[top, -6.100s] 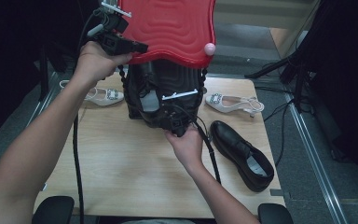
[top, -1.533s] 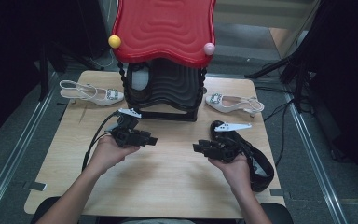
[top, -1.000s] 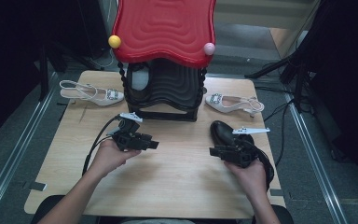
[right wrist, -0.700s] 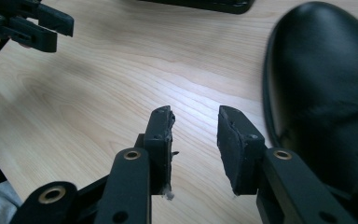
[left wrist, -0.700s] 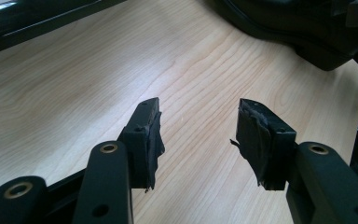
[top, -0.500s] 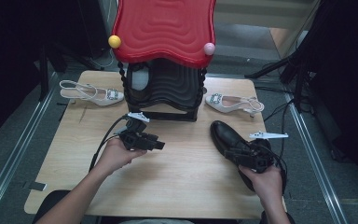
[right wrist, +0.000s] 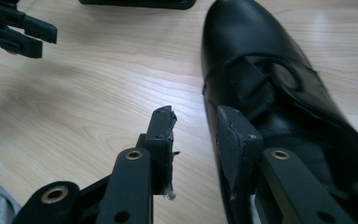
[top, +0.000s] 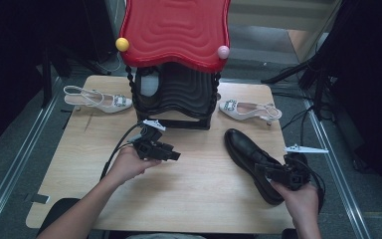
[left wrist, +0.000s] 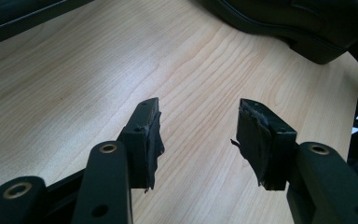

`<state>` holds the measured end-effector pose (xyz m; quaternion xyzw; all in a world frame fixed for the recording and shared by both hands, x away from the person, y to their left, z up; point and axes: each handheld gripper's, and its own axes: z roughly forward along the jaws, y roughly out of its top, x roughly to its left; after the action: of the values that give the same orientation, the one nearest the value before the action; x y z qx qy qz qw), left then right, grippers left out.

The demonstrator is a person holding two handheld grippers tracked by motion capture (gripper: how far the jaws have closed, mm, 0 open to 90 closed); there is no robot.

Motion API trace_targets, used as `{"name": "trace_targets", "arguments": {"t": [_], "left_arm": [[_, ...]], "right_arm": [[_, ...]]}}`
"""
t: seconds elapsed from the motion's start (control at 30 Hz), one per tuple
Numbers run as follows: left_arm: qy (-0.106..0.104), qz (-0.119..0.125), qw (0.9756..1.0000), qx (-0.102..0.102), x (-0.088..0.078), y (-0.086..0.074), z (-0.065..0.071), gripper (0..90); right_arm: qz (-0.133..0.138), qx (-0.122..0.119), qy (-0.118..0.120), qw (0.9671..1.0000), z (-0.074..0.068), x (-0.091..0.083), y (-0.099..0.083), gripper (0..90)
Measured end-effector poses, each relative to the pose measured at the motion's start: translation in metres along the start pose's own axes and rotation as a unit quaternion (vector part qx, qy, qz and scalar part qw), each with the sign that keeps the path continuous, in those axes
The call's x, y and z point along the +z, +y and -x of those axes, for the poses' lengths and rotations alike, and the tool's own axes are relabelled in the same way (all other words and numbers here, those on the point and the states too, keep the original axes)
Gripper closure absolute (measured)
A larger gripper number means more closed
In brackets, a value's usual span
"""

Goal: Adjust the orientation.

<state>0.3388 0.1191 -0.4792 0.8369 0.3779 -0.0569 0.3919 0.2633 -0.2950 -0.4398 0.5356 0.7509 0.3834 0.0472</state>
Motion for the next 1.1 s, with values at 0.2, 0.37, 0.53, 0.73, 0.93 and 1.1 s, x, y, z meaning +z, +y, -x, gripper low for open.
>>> {"name": "trace_targets", "arguments": {"t": [0.2, 0.37, 0.53, 0.73, 0.93, 1.1], "left_arm": [[0.004, -0.001, 1.0000, 0.001, -0.002, -0.001, -0.001, 49.8], [0.005, 0.002, 1.0000, -0.004, -0.004, -0.001, -0.004, 49.7], [0.009, 0.003, 0.9999, -0.007, -0.004, -0.001, -0.006, 48.8], [0.011, 0.005, 0.9999, -0.010, -0.007, -0.003, -0.009, 49.5], [0.014, 0.008, 0.9997, -0.020, -0.011, -0.004, -0.010, 50.4], [0.016, 0.017, 0.9995, -0.023, -0.015, -0.006, -0.011, 50.6]], "right_arm": [[-0.014, 0.010, -0.020, 0.9996, 0.007, -0.009, -0.006, 68.1], [-0.048, 0.008, -0.035, 0.9982, 0.009, 0.002, -0.006, 66.9], [-0.087, 0.007, -0.034, 0.9956, 0.007, 0.027, 0.001, 69.5], [-0.099, 0.031, -0.011, 0.9946, 0.016, 0.040, 0.006, 82.0], [-0.081, 0.030, -0.005, 0.9962, 0.017, 0.036, 0.008, 84.4], [-0.080, 0.019, 0.008, 0.9966, 0.005, 0.033, 0.018, 84.2]]}}
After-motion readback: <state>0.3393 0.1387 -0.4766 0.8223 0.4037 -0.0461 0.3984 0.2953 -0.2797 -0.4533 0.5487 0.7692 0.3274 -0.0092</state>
